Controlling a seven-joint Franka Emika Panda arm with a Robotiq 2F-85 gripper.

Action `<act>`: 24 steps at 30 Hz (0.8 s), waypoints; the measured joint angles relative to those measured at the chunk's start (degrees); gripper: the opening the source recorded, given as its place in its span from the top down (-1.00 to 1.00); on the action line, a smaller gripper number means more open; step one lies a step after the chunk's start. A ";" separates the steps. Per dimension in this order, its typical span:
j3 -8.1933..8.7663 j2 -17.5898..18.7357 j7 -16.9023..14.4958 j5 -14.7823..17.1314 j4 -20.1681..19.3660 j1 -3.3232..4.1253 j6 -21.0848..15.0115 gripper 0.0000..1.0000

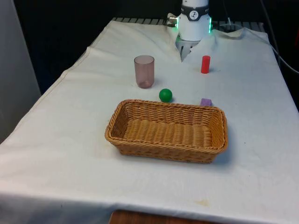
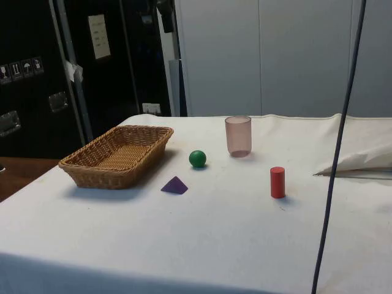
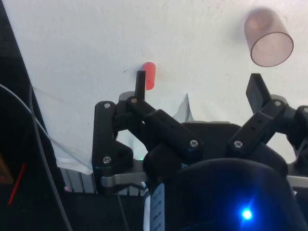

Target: Pick up the triangular block and place it into the basket.

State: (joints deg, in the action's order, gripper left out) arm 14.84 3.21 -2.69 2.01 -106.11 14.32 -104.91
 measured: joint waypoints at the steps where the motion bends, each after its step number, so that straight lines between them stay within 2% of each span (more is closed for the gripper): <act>1: -0.06 0.00 0.06 0.00 -0.11 0.00 -0.06 -1.00; 9: -1.66 -0.29 2.06 -0.92 -1.49 0.23 -1.49 -1.00; 24: -2.92 -0.40 4.24 -1.49 -2.58 0.23 -3.55 -1.00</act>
State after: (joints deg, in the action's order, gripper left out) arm 11.92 2.81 1.55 0.52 -108.69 14.55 -108.46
